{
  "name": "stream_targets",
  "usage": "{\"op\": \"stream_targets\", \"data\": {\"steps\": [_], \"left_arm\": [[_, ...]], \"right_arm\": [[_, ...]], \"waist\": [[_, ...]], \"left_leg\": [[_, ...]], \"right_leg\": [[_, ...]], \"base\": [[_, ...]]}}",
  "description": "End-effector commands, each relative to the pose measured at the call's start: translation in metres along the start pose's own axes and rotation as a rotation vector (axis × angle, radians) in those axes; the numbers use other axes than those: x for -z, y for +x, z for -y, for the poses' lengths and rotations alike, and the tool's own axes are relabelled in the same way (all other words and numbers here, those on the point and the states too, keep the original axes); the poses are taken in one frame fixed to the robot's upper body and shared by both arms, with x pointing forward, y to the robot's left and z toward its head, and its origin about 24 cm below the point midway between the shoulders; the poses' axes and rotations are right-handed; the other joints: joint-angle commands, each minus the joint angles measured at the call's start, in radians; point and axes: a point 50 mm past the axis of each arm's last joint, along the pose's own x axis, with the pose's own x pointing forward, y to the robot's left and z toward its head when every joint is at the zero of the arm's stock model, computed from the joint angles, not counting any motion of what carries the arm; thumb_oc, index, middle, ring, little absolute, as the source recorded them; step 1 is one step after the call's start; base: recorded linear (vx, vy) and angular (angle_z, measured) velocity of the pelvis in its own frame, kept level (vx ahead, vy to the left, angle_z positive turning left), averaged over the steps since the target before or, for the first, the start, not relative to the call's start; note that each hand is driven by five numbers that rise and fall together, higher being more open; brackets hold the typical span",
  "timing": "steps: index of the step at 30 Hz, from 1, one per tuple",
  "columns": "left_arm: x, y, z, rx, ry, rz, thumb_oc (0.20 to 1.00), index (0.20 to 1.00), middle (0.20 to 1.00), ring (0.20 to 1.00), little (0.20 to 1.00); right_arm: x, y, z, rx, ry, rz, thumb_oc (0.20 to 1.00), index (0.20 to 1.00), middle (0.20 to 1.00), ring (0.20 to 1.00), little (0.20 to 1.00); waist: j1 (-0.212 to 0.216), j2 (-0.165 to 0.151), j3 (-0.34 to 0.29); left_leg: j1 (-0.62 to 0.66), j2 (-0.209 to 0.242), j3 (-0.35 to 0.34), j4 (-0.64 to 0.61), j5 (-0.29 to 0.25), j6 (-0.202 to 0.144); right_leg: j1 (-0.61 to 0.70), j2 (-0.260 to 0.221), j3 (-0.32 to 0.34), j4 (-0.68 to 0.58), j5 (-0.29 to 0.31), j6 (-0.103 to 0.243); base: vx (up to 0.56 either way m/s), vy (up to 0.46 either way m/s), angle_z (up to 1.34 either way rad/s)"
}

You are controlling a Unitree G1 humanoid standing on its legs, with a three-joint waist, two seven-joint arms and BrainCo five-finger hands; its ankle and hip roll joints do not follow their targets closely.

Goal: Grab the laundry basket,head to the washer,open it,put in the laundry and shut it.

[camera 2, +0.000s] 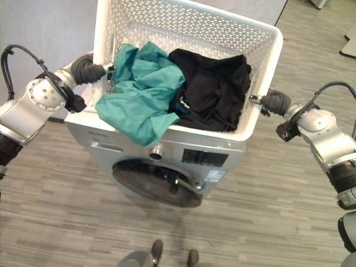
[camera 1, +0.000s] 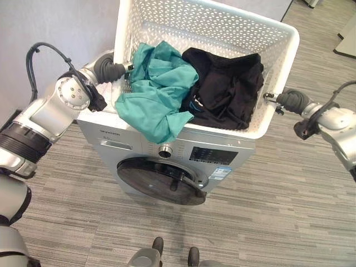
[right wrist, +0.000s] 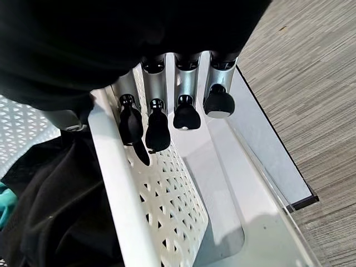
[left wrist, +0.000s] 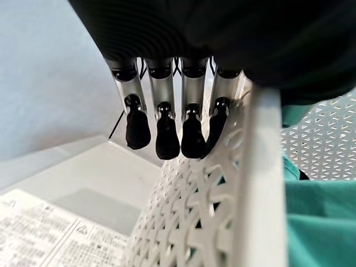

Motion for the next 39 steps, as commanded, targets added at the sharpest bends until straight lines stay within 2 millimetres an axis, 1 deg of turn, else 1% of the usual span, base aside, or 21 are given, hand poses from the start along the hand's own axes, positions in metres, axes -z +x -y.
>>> {"op": "stream_targets", "data": {"steps": [1, 5, 14, 16, 19, 20, 21, 22, 23, 24, 25, 27, 28, 29, 31, 32, 33, 34, 35, 37, 39], "left_arm": [[0.056, -0.026, -0.062, -0.256, -0.001, -0.248, 1.000, 1.000, 1.000, 1.000, 1.000], [0.054, -0.015, -0.058, -0.267, -0.019, -0.254, 1.000, 1.000, 1.000, 1.000, 1.000], [0.056, -0.013, -0.057, -0.306, -0.044, -0.256, 1.000, 1.000, 1.000, 1.000, 1.000], [0.072, -0.027, -0.059, -0.348, -0.071, -0.293, 1.000, 1.000, 1.000, 1.000, 1.000], [0.088, -0.051, -0.057, -0.392, -0.059, -0.309, 1.000, 1.000, 1.000, 1.000, 1.000], [0.088, -0.052, -0.055, -0.390, -0.059, -0.310, 1.000, 1.000, 1.000, 1.000, 1.000], [0.100, -0.075, -0.050, -0.416, -0.064, -0.326, 1.000, 1.000, 1.000, 1.000, 1.000], [0.101, -0.076, -0.048, -0.413, -0.065, -0.328, 1.000, 1.000, 1.000, 1.000, 1.000], [0.118, -0.109, -0.034, -0.434, -0.084, -0.370, 1.000, 1.000, 1.000, 1.000, 1.000], [0.118, -0.110, -0.034, -0.434, -0.085, -0.371, 1.000, 1.000, 1.000, 1.000, 1.000], [0.133, -0.141, -0.016, -0.459, -0.109, -0.429, 1.000, 1.000, 1.000, 1.000, 1.000], [0.147, -0.175, 0.009, -0.459, -0.152, -0.508, 1.000, 1.000, 1.000, 1.000, 1.000], [0.152, -0.190, 0.019, -0.463, -0.171, -0.545, 1.000, 1.000, 1.000, 1.000, 1.000], [0.152, -0.192, 0.019, -0.460, -0.170, -0.548, 1.000, 1.000, 1.000, 1.000, 1.000], [0.161, -0.223, 0.041, -0.449, -0.203, -0.638, 1.000, 1.000, 1.000, 1.000, 1.000], [0.167, -0.252, 0.071, -0.436, -0.271, -0.728, 1.000, 1.000, 1.000, 1.000, 1.000], [0.167, -0.262, 0.087, -0.421, -0.318, -0.762, 1.000, 1.000, 1.000, 1.000, 1.000], [0.167, -0.263, 0.088, -0.419, -0.318, -0.764, 1.000, 1.000, 1.000, 1.000, 1.000], [0.167, -0.282, 0.120, -0.388, -0.453, -0.832, 1.000, 1.000, 1.000, 1.000, 1.000], [0.165, -0.299, 0.160, -0.299, -0.579, -0.914, 1.000, 1.000, 1.000, 1.000, 1.000], [0.164, -0.303, 0.190, -0.215, -0.677, -0.964, 1.000, 1.000, 1.000, 1.000, 1.000]], "right_arm": [[0.072, -0.055, 0.069, 0.284, -0.022, -0.393, 1.000, 1.000, 1.000, 1.000, 1.000], [0.073, -0.050, 0.079, 0.387, 0.052, -0.391, 1.000, 1.000, 1.000, 1.000, 1.000], [0.058, -0.045, 0.093, 0.507, 0.167, -0.291, 1.000, 1.000, 1.000, 1.000, 1.000], [0.049, -0.047, 0.096, 0.570, 0.261, -0.166, 1.000, 1.000, 1.000, 1.000, 1.000], [0.057, -0.062, 0.092, 0.607, 0.290, -0.125, 1.000, 1.000, 1.000, 1.000, 1.000], [0.059, -0.063, 0.091, 0.606, 0.289, -0.127, 1.000, 1.000, 1.000, 1.000, 1.000], [0.066, -0.080, 0.087, 0.635, 0.288, -0.110, 1.000, 1.000, 1.000, 1.000, 1.000], [0.067, -0.081, 0.086, 0.633, 0.286, -0.113, 1.000, 1.000, 1.000, 1.000, 1.000], [0.081, -0.102, 0.073, 0.646, 0.265, -0.124, 1.000, 1.000, 1.000, 1.000, 1.000], [0.081, -0.102, 0.073, 0.645, 0.264, -0.124, 1.000, 1.000, 1.000, 1.000, 1.000], [0.091, -0.121, 0.056, 0.650, 0.263, -0.120, 1.000, 1.000, 1.000, 1.000, 1.000], [0.103, -0.138, 0.032, 0.637, 0.271, -0.140, 1.000, 1.000, 1.000, 1.000, 1.000], [0.108, -0.146, 0.021, 0.623, 0.274, -0.157, 1.000, 1.000, 1.000, 1.000, 1.000], [0.108, -0.147, 0.020, 0.620, 0.274, -0.160, 1.000, 1.000, 1.000, 1.000, 1.000], [0.117, -0.161, 0.000, 0.591, 0.272, -0.203, 1.000, 1.000, 1.000, 1.000, 1.000], [0.127, -0.171, -0.027, 0.547, 0.302, -0.246, 1.000, 1.000, 1.000, 1.000, 1.000], [0.130, -0.175, -0.038, 0.525, 0.322, -0.262, 1.000, 1.000, 1.000, 1.000, 1.000], [0.130, -0.175, -0.039, 0.523, 0.320, -0.264, 1.000, 1.000, 1.000, 1.000, 1.000], [0.134, -0.181, -0.065, 0.455, 0.357, -0.297, 1.000, 1.000, 1.000, 1.000, 1.000], [0.140, -0.181, -0.097, 0.362, 0.434, -0.326, 1.000, 1.000, 1.000, 1.000, 1.000], [0.140, -0.180, -0.123, 0.252, 0.482, -0.343, 1.000, 1.000, 1.000, 1.000, 1.000]], "waist": [[0.014, 0.055, -0.117], [0.018, 0.057, -0.118], [0.020, 0.060, -0.119], [0.022, 0.060, -0.121], [0.022, 0.056, -0.119], [0.022, 0.057, -0.122], [0.021, 0.053, -0.122], [0.021, 0.055, -0.124], [0.020, 0.053, -0.125], [0.020, 0.054, -0.125], [0.016, 0.053, -0.122], [0.009, 0.055, -0.126], [0.005, 0.055, -0.121], [0.005, 0.055, -0.125], [-0.004, 0.058, -0.124], [-0.010, 0.058, -0.117], [-0.013, 0.057, -0.114], [-0.013, 0.058, -0.116], [-0.020, 0.059, -0.110], [-0.023, 0.061, -0.103], [-0.027, 0.063, -0.099]], "left_leg": [[0.038, 0.139, -0.006, -0.065, -0.035, -0.080], [0.043, 0.139, -0.010, -0.066, -0.036, -0.080], [0.039, 0.141, -0.015, -0.060, -0.033, -0.081], [0.040, 0.143, -0.016, -0.058, -0.037, -0.082], [0.042, 0.146, -0.015, -0.060, -0.039, -0.083], [0.042, 0.146, -0.015, -0.060, -0.039, -0.083], [0.039, 0.145, -0.015, -0.062, -0.038, -0.082], [0.045, 0.147, -0.015, -0.064, -0.042, -0.083], [0.048, 0.148, -0.013, -0.068, -0.046, -0.082], [0.050, 0.149, -0.012, -0.069, -0.047, -0.082], [0.051, 0.149, -0.010, -0.071, -0.047, -0.080], [0.061, 0.152, -0.007, -0.079, -0.055, -0.078], [0.058, 0.151, -0.007, -0.078, -0.052, -0.076], [0.062, 0.152, -0.006, -0.080, -0.056, -0.077], [0.066, 0.153, -0.005, -0.087, -0.057, -0.075], [0.067, 0.152, -0.002, -0.090, -0.058, -0.074], [0.067, 0.152, -0.001, -0.091, -0.058, -0.074], [0.068, 0.152, -0.001, -0.091, -0.059, -0.074], [0.064, 0.152, 0.001, -0.091, -0.057, -0.073], [0.059, 0.153, 0.006, -0.091, -0.053, -0.073], [0.064, 0.158, 0.008, -0.093, -0.058, -0.077]], "right_leg": [[-0.023, -0.046, -0.016, 0.054, -0.026, 0.058], [-0.023, -0.044, -0.015, 0.063, -0.030, 0.055], [-0.030, -0.041, -0.018, 0.077, -0.037, 0.051], [-0.030, -0.040, -0.018, 0.079, -0.040, 0.048], [-0.028, -0.038, -0.018, 0.071, -0.040, 0.046], [-0.028, -0.038, -0.018, 0.071, -0.040, 0.046], [-0.030, -0.037, -0.015, 0.065, -0.037, 0.044], [-0.026, -0.036, -0.015, 0.064, -0.040, 0.044], [-0.023, -0.035, -0.009, 0.055, -0.041, 0.041], [-0.022, -0.034, -0.009, 0.055, -0.041, 0.041], [-0.024, -0.034, -0.002, 0.050, -0.039, 0.038], [-0.020, -0.031, 0.007, 0.044, -0.042, 0.033], [-0.023, -0.031, 0.012, 0.042, -0.039, 0.030], [-0.020, -0.030, 0.011, 0.040, -0.042, 0.030], [-0.018, -0.027, 0.018, 0.030, -0.041, 0.025], [-0.017, -0.024, 0.024, 0.018, -0.039, 0.021], [-0.017, -0.023, 0.026, 0.013, -0.037, 0.019], [-0.016, -0.023, 0.026, 0.011, -0.037, 0.019], [-0.018, -0.021, 0.032, 0.005, -0.034, 0.014], [-0.022, -0.019, 0.034, 0.003, -0.033, 0.012], [-0.016, -0.014, 0.035, 0.002, -0.042, 0.009]], "base": [[0.00, 0.000, 0.00], [0.01, -0.006, 0.02], [0.00, -0.001, 0.00], [0.03, -0.022, 0.03], [0.00, 0.000, 0.00], [0.00, 0.000, 0.00], [0.02, -0.016, 0.03], [0.04, -0.030, 0.02], [0.03, -0.017, 0.01], [0.02, -0.028, -0.03], [0.02, -0.021, -0.07], [0.03, -0.029, -0.11], [0.02, -0.021, -0.17], [0.00, -0.020, -0.21], [0.00, -0.033, -0.13], [-0.03, -0.047, -0.03], [-0.03, -0.038, -0.02], [-0.04, -0.036, -0.01], [-0.05, -0.041, -0.01], [-0.05, -0.048, -0.01], [-0.03, -0.048, -0.03]]}}
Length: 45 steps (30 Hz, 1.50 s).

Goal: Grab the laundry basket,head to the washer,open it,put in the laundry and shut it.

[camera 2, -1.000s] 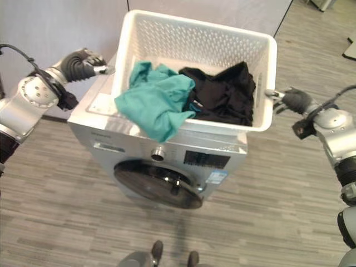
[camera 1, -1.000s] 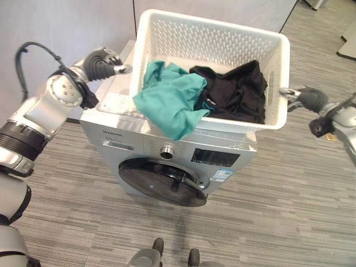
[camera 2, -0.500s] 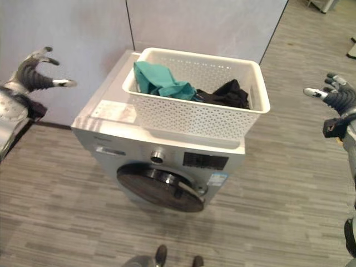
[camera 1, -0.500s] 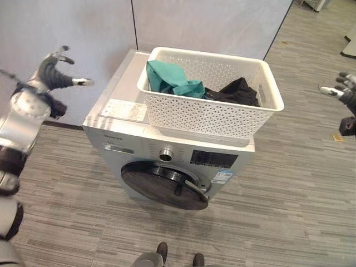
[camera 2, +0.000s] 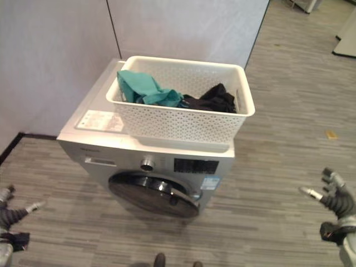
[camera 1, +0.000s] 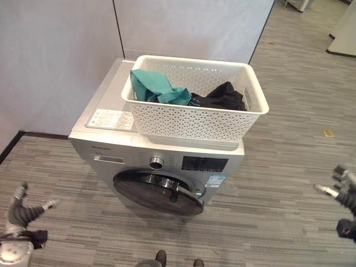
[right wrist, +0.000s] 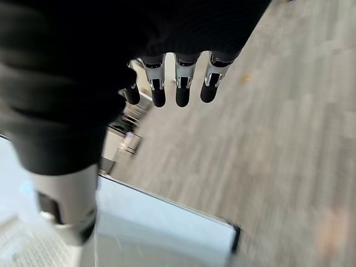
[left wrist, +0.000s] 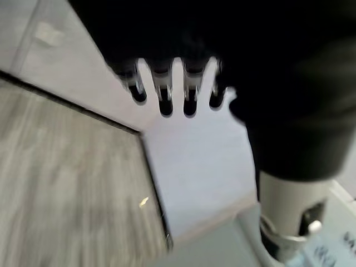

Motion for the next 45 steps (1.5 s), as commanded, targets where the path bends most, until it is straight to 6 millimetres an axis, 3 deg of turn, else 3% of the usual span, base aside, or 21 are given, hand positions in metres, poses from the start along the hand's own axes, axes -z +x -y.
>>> {"op": "stream_targets", "data": {"steps": [1, 3, 4, 6, 7, 9, 13, 16, 21, 24, 27, 28, 29, 30, 32, 34, 38, 41, 45], "left_arm": [[-0.004, 0.016, 0.019, 0.133, -0.055, 0.008, 1.000, 1.000, 1.000, 1.000, 1.000], [0.015, 0.015, 0.053, 0.253, -0.088, -0.096, 1.000, 1.000, 1.000, 1.000, 1.000], [0.027, 0.012, 0.085, 0.359, -0.081, -0.168, 1.000, 1.000, 1.000, 1.000, 1.000], [0.027, 0.013, 0.085, 0.357, -0.084, -0.166, 1.000, 1.000, 1.000, 1.000, 1.000], [0.031, 0.010, 0.112, 0.443, -0.054, -0.203, 1.000, 1.000, 1.000, 1.000, 1.000], [0.031, 0.009, 0.133, 0.506, -0.023, -0.219, 1.000, 1.000, 1.000, 1.000, 1.000], [0.013, 0.010, 0.155, 0.589, 0.190, -0.102, 1.000, 1.000, 1.000, 1.000, 1.000], [-0.002, 0.015, 0.162, 0.604, 0.285, -0.018, 1.000, 1.000, 1.000, 1.000, 1.000], [-0.015, 0.018, 0.168, 0.597, 0.300, 0.040, 1.000, 1.000, 1.000, 1.000, 1.000], [-0.018, 0.014, 0.173, 0.611, 0.271, 0.049, 1.000, 1.000, 1.000, 1.000, 1.000], [-0.026, 0.013, 0.182, 0.615, 0.230, 0.071, 1.000, 1.000, 1.000, 1.000, 1.000], [-0.038, 0.015, 0.189, 0.613, 0.214, 0.102, 1.000, 1.000, 1.000, 1.000, 1.000], [-0.044, 0.016, 0.189, 0.615, 0.211, 0.125, 1.000, 1.000, 1.000, 1.000, 1.000], [-0.049, 0.016, 0.188, 0.622, 0.216, 0.150, 1.000, 1.000, 1.000, 1.000, 1.000], [-0.055, 0.013, 0.189, 0.640, 0.217, 0.187, 1.000, 1.000, 1.000, 1.000, 1.000], [-0.057, 0.009, 0.193, 0.662, 0.214, 0.200, 1.000, 1.000, 1.000, 1.000, 1.000], [-0.073, 0.008, 0.197, 0.648, 0.250, 0.293, 1.000, 1.000, 1.000, 1.000, 1.000], [-0.083, 0.009, 0.198, 0.632, 0.257, 0.345, 1.000, 1.000, 1.000, 1.000, 1.000], [-0.101, 0.015, 0.194, 0.522, 0.227, 0.413, 1.000, 1.000, 1.000, 1.000, 1.000]], "right_arm": [[-0.015, 0.016, -0.021, -0.156, -0.059, 0.060, 1.000, 1.000, 1.000, 1.000, 1.000], [-0.003, 0.024, -0.045, -0.243, -0.089, 0.009, 1.000, 1.000, 1.000, 1.000, 1.000], [0.002, 0.035, -0.068, -0.308, -0.118, -0.015, 1.000, 1.000, 1.000, 1.000, 1.000], [0.001, 0.036, -0.068, -0.308, -0.118, -0.011, 1.000, 1.000, 1.000, 1.000, 1.000], [0.002, 0.047, -0.090, -0.350, -0.143, -0.011, 1.000, 1.000, 1.000, 1.000, 1.000], [0.001, 0.057, -0.110, -0.380, -0.180, -0.006, 1.000, 1.000, 1.000, 1.000, 1.000], [-0.006, 0.078, -0.135, -0.360, -0.185, 0.009, 1.000, 1.000, 1.000, 1.000, 1.000], [-0.008, 0.091, -0.148, -0.334, -0.170, -0.001, 1.000, 1.000, 1.000, 1.000, 1.000], [-0.016, 0.104, -0.163, -0.321, -0.146, 0.005, 1.000, 1.000, 1.000, 1.000, 1.000], [-0.035, 0.115, -0.179, -0.341, -0.142, 0.044, 1.000, 1.000, 1.000, 1.000, 1.000], [-0.049, 0.126, -0.177, -0.312, -0.121, 0.064, 1.000, 1.000, 1.000, 1.000, 1.000], [-0.052, 0.127, -0.167, -0.260, -0.073, 0.073, 1.000, 1.000, 1.000, 1.000, 1.000], [-0.054, 0.129, -0.164, -0.239, -0.063, 0.079, 1.000, 1.000, 1.000, 1.000, 1.000], [-0.056, 0.129, -0.165, -0.242, -0.059, 0.082, 1.000, 1.000, 1.000, 1.000, 1.000], [-0.061, 0.132, -0.162, -0.227, -0.045, 0.098, 1.000, 1.000, 1.000, 1.000, 1.000], [-0.059, 0.132, -0.155, -0.201, -0.024, 0.093, 1.000, 1.000, 1.000, 1.000, 1.000], [-0.068, 0.136, -0.156, -0.187, 0.023, 0.119, 1.000, 1.000, 1.000, 1.000, 1.000], [-0.076, 0.139, -0.162, -0.190, 0.036, 0.134, 1.000, 1.000, 1.000, 1.000, 1.000], [-0.087, 0.138, -0.192, -0.248, 0.083, 0.151, 1.000, 1.000, 1.000, 1.000, 1.000]], "waist": [[0.002, 0.009, -0.003], [0.000, 0.011, 0.002], [-0.001, 0.014, 0.005], [-0.004, 0.014, 0.007], [-0.003, 0.016, 0.013], [0.002, 0.020, 0.015], [0.023, 0.025, 0.020], [0.042, 0.031, 0.029], [0.072, 0.042, 0.052], [0.100, 0.063, 0.089], [0.105, 0.075, 0.135], [0.082, 0.067, 0.168], [0.078, 0.062, 0.176], [0.082, 0.061, 0.184], [0.077, 0.056, 0.203], [0.055, 0.073, 0.204], [0.045, 0.112, 0.228], [0.053, 0.120, 0.243], [0.082, 0.122, 0.277]], "left_leg": [[0.004, 0.126, -0.001, 0.019, -0.063, -0.046], [-0.004, 0.128, -0.002, 0.024, -0.056, -0.048], [-0.015, 0.131, -0.008, 0.029, -0.048, -0.049], [-0.016, 0.131, -0.010, 0.029, -0.048, -0.049], [-0.031, 0.133, -0.021, 0.035, -0.039, -0.051], [-0.043, 0.134, -0.032, 0.038, -0.031, -0.053], [-0.062, 0.135, -0.058, 0.045, -0.017, -0.058], [-0.072, 0.133, -0.081, 0.043, -0.002, -0.063], [-0.105, 0.137, -0.116, 0.034, 0.035, -0.075], [-0.141, 0.150, -0.120, 0.024, 0.063, -0.088], [-0.212, 0.149, -0.083, 0.039, 0.096, -0.103], [-0.263, 0.168, 0.055, 0.109, 0.080, -0.103], [-0.282, 0.177, 0.095, 0.155, 0.069, -0.099], [-0.273, 0.192, 0.099, 0.199, 0.015, -0.099], [-0.260, 0.184, 0.030, 0.279, -0.063, -0.100], [-0.223, 0.206, 0.003, 0.228, -0.056, -0.094], [-0.219, 0.169, -0.002, 0.094, -0.024, -0.093], [-0.232, 0.146, 0.006, 0.065, -0.007, -0.088], [-0.261, 0.109, 0.022, 0.046, 0.009, -0.075]], "right_leg": [[-0.020, -0.042, -0.001, 0.006, 0.000, 0.028], [-0.023, -0.039, 0.002, 0.008, 0.001, 0.026], [-0.028, -0.034, 0.001, 0.012, -0.001, 0.022], [-0.029, -0.034, 0.000, 0.013, -0.002, 0.022], [-0.035, -0.027, 0.001, 0.019, -0.006, 0.017], [-0.038, -0.022, -0.005, 0.020, -0.008, 0.013], [-0.031, -0.007, -0.017, 0.016, -0.016, 0.001], [-0.025, 0.006, -0.029, 0.008, -0.019, -0.007], [-0.036, 0.026, -0.049, 0.003, -0.022, -0.018], [-0.067, 0.044, -0.071, 0.000, -0.016, -0.017], [-0.109, 0.036, -0.107, 0.000, -0.006, -0.012], [-0.125, 0.001, -0.155, 0.000, 0.006, -0.010], [-0.142, -0.015, -0.168, 0.000, 0.018, -0.009], [-0.156, -0.023, -0.169, 0.000, 0.025, -0.006], [-0.185, -0.030, -0.156, 0.000, 0.037, -0.005], [-0.200, -0.034, -0.165, 0.000, 0.039, -0.001], [-0.267, -0.054, -0.173, 0.000, 0.070, 0.008], [-0.298, -0.062, -0.168, 0.000, 0.086, 0.013], [-0.329, -0.088, -0.150, 0.003, 0.107, 0.030]], "base": [[-0.08, -0.051, -0.03], [-0.09, -0.054, 0.00], [-0.06, -0.047, 0.02], [-0.05, -0.037, 0.06], [-0.07, -0.060, 0.08], [-0.07, -0.079, 0.13], [-0.03, -0.081, 0.27], [-0.05, -0.086, 0.25], [-0.08, -0.097, 0.28], [-0.16, -0.087, 0.25], [-0.23, -0.025, 0.01], [-0.25, -0.007, 0.25], [-0.25, -0.014, 0.65], [-0.15, -0.024, 1.00], [-0.08, 0.003, 0.90], [0.02, 0.094, 0.18], [-0.07, 0.160, 0.36], [-0.05, 0.108, 0.08], [-0.05, 0.129, 0.05]]}}
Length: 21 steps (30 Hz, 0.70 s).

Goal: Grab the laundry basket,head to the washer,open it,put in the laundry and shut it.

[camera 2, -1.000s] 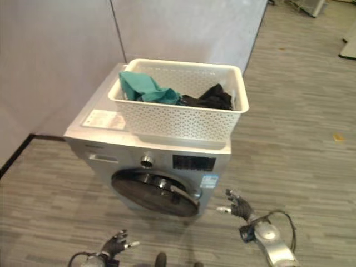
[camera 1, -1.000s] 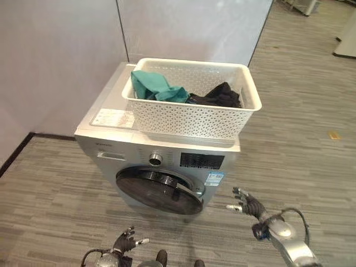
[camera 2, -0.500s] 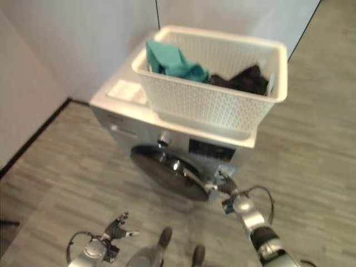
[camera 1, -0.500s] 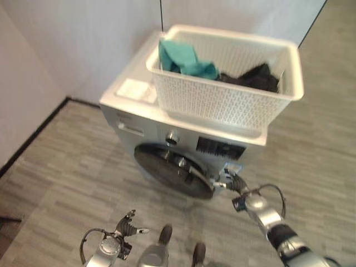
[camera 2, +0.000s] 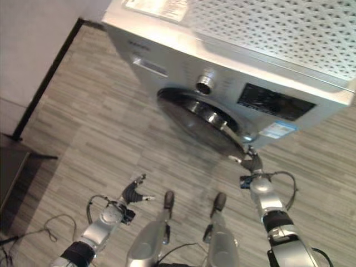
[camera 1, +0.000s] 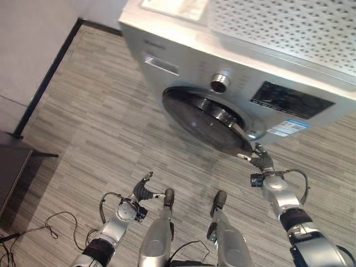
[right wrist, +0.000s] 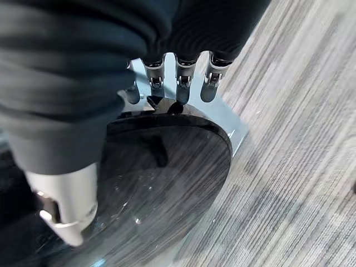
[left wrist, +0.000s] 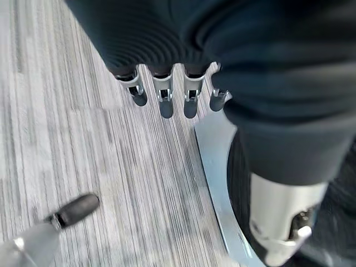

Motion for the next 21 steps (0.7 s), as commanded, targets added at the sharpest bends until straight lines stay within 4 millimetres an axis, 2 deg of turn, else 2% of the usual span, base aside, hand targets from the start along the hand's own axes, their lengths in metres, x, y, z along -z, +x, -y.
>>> {"op": "stream_targets", "data": {"steps": [1, 9, 10, 11, 12, 13, 14, 19, 21], "left_arm": [[-0.005, -0.003, -0.001, -0.074, 0.026, 0.060, 1.000, 1.000, 1.000, 1.000, 1.000], [-0.011, -0.004, -0.011, -0.151, 0.015, 0.096, 1.000, 1.000, 1.000, 1.000, 1.000], [-0.011, -0.004, -0.011, -0.151, 0.016, 0.095, 1.000, 1.000, 1.000, 1.000, 1.000], [-0.015, -0.007, -0.017, -0.187, -0.006, 0.118, 1.000, 1.000, 1.000, 1.000, 1.000], [-0.016, -0.009, -0.020, -0.203, -0.031, 0.125, 1.000, 1.000, 1.000, 1.000, 1.000], [-0.016, -0.009, -0.020, -0.203, -0.031, 0.125, 1.000, 1.000, 1.000, 1.000, 1.000], [-0.020, -0.012, -0.025, -0.233, -0.070, 0.150, 1.000, 1.000, 1.000, 1.000, 1.000], [-0.035, -0.018, -0.039, -0.294, -0.081, 0.226, 1.000, 1.000, 1.000, 1.000, 1.000], [-0.054, -0.024, -0.052, -0.341, -0.052, 0.321, 1.000, 1.000, 1.000, 1.000, 1.000]], "right_arm": [[-0.019, -0.010, -0.071, -0.270, 0.044, 0.095, 1.000, 1.000, 1.000, 1.000, 1.000], [0.012, -0.036, -0.116, -0.441, 0.083, -0.008, 1.000, 1.000, 1.000, 1.000, 1.000], [0.012, -0.036, -0.117, -0.442, 0.084, -0.009, 1.000, 1.000, 1.000, 1.000, 1.000], [0.022, -0.047, -0.131, -0.494, 0.104, -0.043, 1.000, 1.000, 1.000, 1.000, 1.000], [0.026, -0.052, -0.136, -0.518, 0.111, -0.060, 1.000, 1.000, 1.000, 1.000, 1.000], [0.026, -0.052, -0.136, -0.518, 0.111, -0.060, 1.000, 1.000, 1.000, 1.000, 1.000], [0.037, -0.061, -0.145, -0.551, 0.115, -0.100, 1.000, 1.000, 1.000, 1.000, 1.000], [0.052, -0.073, -0.156, -0.596, 0.086, -0.154, 1.000, 1.000, 1.000, 1.000, 1.000], [0.056, -0.077, -0.160, -0.610, 0.080, -0.173, 1.000, 1.000, 1.000, 1.000, 1.000]], "waist": [[0.045, -0.009, -0.046], [0.056, -0.018, -0.048], [0.056, -0.018, -0.048], [0.059, -0.023, -0.054], [0.063, -0.025, -0.059], [0.063, -0.025, -0.059], [0.066, -0.029, -0.069], [0.075, -0.039, -0.091], [0.083, -0.046, -0.106]], "left_leg": [[-0.046, 0.011, -0.010, 0.052, -0.075, 0.023], [-0.039, -0.005, -0.007, 0.054, -0.084, 0.034], [-0.039, -0.005, -0.007, 0.054, -0.084, 0.034], [-0.029, -0.005, -0.005, 0.048, -0.086, 0.036], [-0.024, -0.004, -0.004, 0.046, -0.088, 0.036], [-0.024, -0.004, -0.004, 0.046, -0.088, 0.036], [-0.011, -0.002, -0.003, 0.044, -0.091, 0.037], [0.022, 0.008, 0.004, 0.037, -0.101, 0.035], [0.048, 0.017, 0.012, 0.032, -0.110, 0.034]], "right_leg": [[-0.020, -0.007, 0.094, 0.001, -0.058, 0.024], [-0.014, -0.030, 0.096, 0.004, -0.050, 0.039], [-0.014, -0.030, 0.096, 0.004, -0.051, 0.040], [-0.008, -0.032, 0.096, 0.003, -0.051, 0.042], [-0.004, -0.033, 0.092, 0.003, -0.052, 0.043], [-0.004, -0.033, 0.092, 0.003, -0.052, 0.043], [0.006, -0.033, 0.090, 0.004, -0.054, 0.045], [0.034, -0.032, 0.078, 0.004, -0.059, 0.047], [0.052, -0.029, 0.070, 0.003, -0.062, 0.050]], "base": [[-0.01, 0.064, -0.12], [0.00, 0.042, -0.06], [0.00, 0.027, -0.03], [0.00, 0.000, 0.00], [0.00, 0.000, 0.00], [0.00, 0.000, 0.00], [0.00, 0.000, 0.00], [0.01, 0.001, 0.02], [0.04, -0.006, 0.02]]}}
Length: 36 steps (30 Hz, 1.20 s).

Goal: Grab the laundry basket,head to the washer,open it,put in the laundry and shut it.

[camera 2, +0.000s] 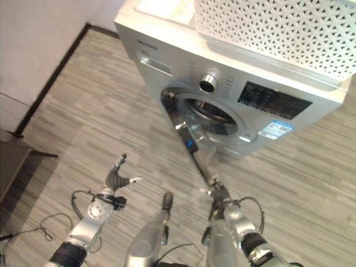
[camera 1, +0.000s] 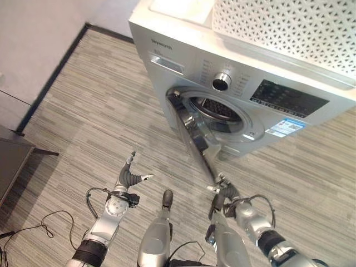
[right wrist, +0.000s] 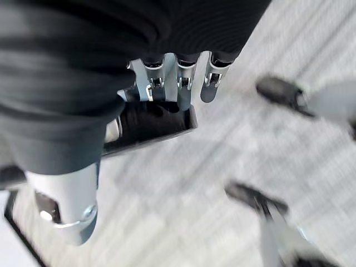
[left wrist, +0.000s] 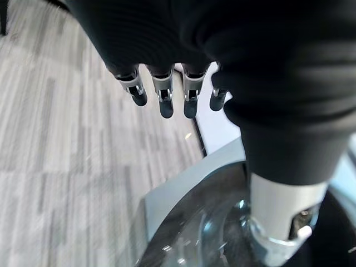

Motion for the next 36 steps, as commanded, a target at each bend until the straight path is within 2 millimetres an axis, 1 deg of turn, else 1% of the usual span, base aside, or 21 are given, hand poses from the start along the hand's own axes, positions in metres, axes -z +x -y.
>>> {"op": "stream_targets", "data": {"steps": [1, 3, 6, 8, 9, 10, 14, 16, 18, 19, 21, 22, 23, 25, 28, 30, 31, 32, 33, 34, 36], "left_arm": [[-0.028, -0.004, -0.025, -0.067, 0.059, 0.174, 1.000, 1.000, 1.000, 1.000, 1.000], [-0.045, -0.006, -0.034, -0.077, 0.088, 0.258, 1.000, 1.000, 1.000, 1.000, 1.000], [-0.084, -0.009, -0.046, -0.084, 0.136, 0.463, 1.000, 1.000, 1.000, 1.000, 1.000], [-0.092, -0.010, -0.046, -0.072, 0.107, 0.496, 1.000, 1.000, 1.000, 1.000, 1.000], [-0.106, -0.011, -0.044, -0.049, 0.057, 0.558, 1.000, 1.000, 1.000, 1.000, 1.000], [-0.122, -0.013, -0.037, 0.040, -0.122, 0.596, 1.000, 1.000, 1.000, 1.000, 1.000], [-0.143, -0.020, -0.030, 0.165, -0.271, 0.663, 1.000, 1.000, 1.000, 1.000, 1.000], [-0.161, -0.025, -0.011, 0.361, -0.482, 0.698, 1.000, 1.000, 1.000, 1.000, 1.000], [-0.170, -0.024, 0.006, 0.480, -0.612, 0.683, 1.000, 1.000, 1.000, 1.000, 1.000], [-0.170, -0.024, 0.007, 0.481, -0.613, 0.683, 1.000, 1.000, 1.000, 1.000, 1.000], [-0.183, -0.027, 0.038, 0.679, -0.755, 0.653, 1.000, 1.000, 1.000, 1.000, 1.000], [-0.183, -0.027, 0.038, 0.679, -0.755, 0.653, 1.000, 1.000, 1.000, 1.000, 1.000], [-0.183, -0.024, 0.056, 0.753, -0.823, 0.600, 1.000, 1.000, 1.000, 1.000, 1.000], [-0.182, -0.022, 0.063, 0.769, -0.828, 0.581, 1.000, 1.000, 1.000, 1.000, 1.000], [-0.154, -0.014, 0.088, 0.785, -0.710, 0.466, 1.000, 1.000, 1.000, 1.000, 1.000], [-0.133, -0.008, 0.101, 0.782, -0.513, 0.409, 1.000, 1.000, 1.000, 1.000, 1.000], [-0.133, -0.007, 0.101, 0.782, -0.512, 0.411, 1.000, 1.000, 1.000, 1.000, 1.000], [-0.121, -0.004, 0.105, 0.793, -0.305, 0.409, 1.000, 1.000, 1.000, 1.000, 1.000], [-0.110, -0.001, 0.108, 0.801, -0.221, 0.376, 1.000, 1.000, 1.000, 1.000, 1.000], [-0.110, -0.001, 0.109, 0.801, -0.220, 0.377, 1.000, 1.000, 1.000, 1.000, 1.000], [-0.082, 0.009, 0.107, 0.749, 0.027, 0.327, 1.000, 1.000, 1.000, 1.000, 1.000]], "right_arm": [[-0.034, 0.008, -0.042, -0.125, 0.039, 0.129, 1.000, 1.000, 1.000, 1.000, 1.000], [-0.026, 0.007, -0.041, -0.122, 0.043, 0.107, 1.000, 1.000, 1.000, 1.000, 1.000], [-0.007, 0.005, -0.031, -0.093, 0.048, 0.049, 1.000, 1.000, 1.000, 1.000, 1.000], [-0.001, 0.004, -0.029, -0.087, 0.045, 0.029, 1.000, 1.000, 1.000, 1.000, 1.000], [0.007, 0.003, -0.025, -0.072, 0.037, 0.001, 1.000, 1.000, 1.000, 1.000, 1.000], [0.024, 0.000, -0.014, -0.034, 0.025, -0.071, 1.000, 1.000, 1.000, 1.000, 1.000], [0.038, -0.004, -0.007, 0.001, 0.047, -0.128, 1.000, 1.000, 1.000, 1.000, 1.000], [0.050, -0.007, -0.003, 0.012, 0.049, -0.182, 1.000, 1.000, 1.000, 1.000, 1.000], [0.058, -0.009, -0.002, 0.015, 0.044, -0.223, 1.000, 1.000, 1.000, 1.000, 1.000], [0.058, -0.009, -0.002, 0.016, 0.045, -0.222, 1.000, 1.000, 1.000, 1.000, 1.000], [0.062, -0.010, -0.004, 0.009, 0.032, -0.244, 1.000, 1.000, 1.000, 1.000, 1.000], [0.062, -0.010, -0.004, 0.009, 0.032, -0.244, 1.000, 1.000, 1.000, 1.000, 1.000], [0.062, -0.010, -0.005, 0.004, 0.030, -0.246, 1.000, 1.000, 1.000, 1.000, 1.000], [0.063, -0.010, -0.005, 0.006, 0.034, -0.245, 1.000, 1.000, 1.000, 1.000, 1.000], [0.063, -0.010, -0.004, 0.024, 0.062, -0.234, 1.000, 1.000, 1.000, 1.000, 1.000], [0.062, -0.010, 0.001, 0.051, 0.075, -0.228, 1.000, 1.000, 1.000, 1.000, 1.000], [0.062, -0.010, 0.001, 0.051, 0.076, -0.228, 1.000, 1.000, 1.000, 1.000, 1.000], [0.062, -0.010, 0.006, 0.066, 0.061, -0.231, 1.000, 1.000, 1.000, 1.000, 1.000], [0.063, -0.011, 0.008, 0.074, 0.059, -0.233, 1.000, 1.000, 1.000, 1.000, 1.000], [0.063, -0.011, 0.008, 0.075, 0.060, -0.233, 1.000, 1.000, 1.000, 1.000, 1.000], [0.066, -0.013, 0.015, 0.095, 0.046, -0.244, 1.000, 1.000, 1.000, 1.000, 1.000]], "waist": [[0.029, -0.079, -0.077], [0.030, -0.081, -0.087], [0.020, -0.080, -0.105], [0.016, -0.078, -0.109], [0.009, -0.076, -0.114], [-0.002, -0.069, -0.124], [-0.012, -0.061, -0.134], [-0.031, -0.059, -0.144], [-0.042, -0.061, -0.148], [-0.041, -0.060, -0.147], [-0.064, -0.068, -0.147], [-0.064, -0.068, -0.147], [-0.081, -0.079, -0.143], [-0.085, -0.082, -0.141], [-0.100, -0.100, -0.129], [-0.103, -0.102, -0.119], [-0.103, -0.102, -0.119], [-0.107, -0.104, -0.112], [-0.111, -0.106, -0.109], [-0.110, -0.106, -0.109], [-0.118, -0.112, -0.107]], "left_leg": [[0.021, -0.017, 0.008, 0.034, -0.120, 0.038], [0.043, -0.011, 0.014, 0.028, -0.126, 0.036], [0.070, -0.003, 0.023, 0.015, -0.130, 0.031], [0.076, -0.002, 0.026, 0.012, -0.132, 0.030], [0.082, -0.001, 0.030, 0.011, -0.135, 0.029], [0.093, 0.000, 0.035, 0.009, -0.138, 0.030], [0.104, 0.000, 0.040, 0.007, -0.142, 0.031], [0.114, -0.001, 0.046, 0.006, -0.146, 0.032], [0.121, 0.000, 0.050, 0.004, -0.148, 0.033], [0.122, 0.000, 0.050, 0.004, -0.148, 0.033], [0.127, 0.000, 0.052, 0.002, -0.149, 0.034], [0.127, 0.000, 0.052, 0.002, -0.149, 0.034], [0.127, 0.001, 0.054, 0.002, -0.150, 0.034], [0.127, 0.001, 0.054, 0.002, -0.151, 0.033], [0.115, 0.004, 0.057, 0.002, -0.149, 0.032], [0.103, 0.005, 0.055, 0.002, -0.145, 0.032], [0.103, 0.005, 0.055, 0.002, -0.145, 0.032], [0.094, 0.006, 0.055, 0.002, -0.143, 0.032], [0.092, 0.006, 0.058, 0.002, -0.142, 0.032], [0.092, 0.006, 0.058, 0.002, -0.142, 0.032], [0.085, 0.008, 0.072, 0.002, -0.143, 0.034]], "right_leg": [[0.024, -0.062, 0.058, 0.005, -0.075, 0.071], [0.039, -0.059, 0.059, 0.004, -0.079, 0.073], [0.053, -0.057, 0.060, 0.003, -0.083, 0.076], [0.057, -0.057, 0.060, 0.003, -0.084, 0.077], [0.062, -0.057, 0.060, 0.003, -0.085, 0.078], [0.073, -0.057, 0.059, 0.001, -0.086, 0.079], [0.081, -0.057, 0.060, 0.000, -0.089, 0.079], [0.087, -0.057, 0.068, 0.000, -0.092, 0.080], [0.091, -0.055, 0.072, 0.000, -0.094, 0.079], [0.092, -0.054, 0.072, 0.000, -0.094, 0.079], [0.091, -0.050, 0.084, 0.000, -0.097, 0.079], [0.091, -0.050, 0.084, 0.000, -0.097, 0.079], [0.088, -0.047, 0.096, 0.000, -0.099, 0.077], [0.087, -0.046, 0.098, 0.000, -0.099, 0.077], [0.076, -0.042, 0.107, 0.000, -0.097, 0.079], [0.066, -0.040, 0.110, 0.000, -0.095, 0.080], [0.065, -0.040, 0.110, 0.000, -0.096, 0.080], [0.055, -0.039, 0.115, 0.000, -0.093, 0.083], [0.051, -0.038, 0.117, 0.000, -0.091, 0.084], [0.051, -0.038, 0.118, 0.000, -0.091, 0.084], [0.036, -0.032, 0.129, 0.000, -0.089, 0.087]], "base": [[0.06, -0.019, 0.01], [0.05, -0.013, -0.05], [0.04, -0.007, -0.05], [0.02, -0.005, -0.08], [0.06, 0.002, -0.18], [0.08, 0.006, -0.14], [0.05, 0.013, -0.04], [0.07, 0.019, 0.00], [0.04, 0.004, 0.00], [0.04, 0.002, -0.04], [0.03, -0.002, -0.04], [0.00, 0.000, 0.00], [0.01, -0.011, -0.03], [0.01, -0.011, -0.06], [0.00, -0.010, -0.25], [-0.01, -0.003, -0.03], [0.00, 0.000, 0.00], [0.00, 0.000, 0.00], [0.00, 0.000, 0.00], [0.00, 0.000, 0.00], [0.00, 0.010, -0.03]]}}
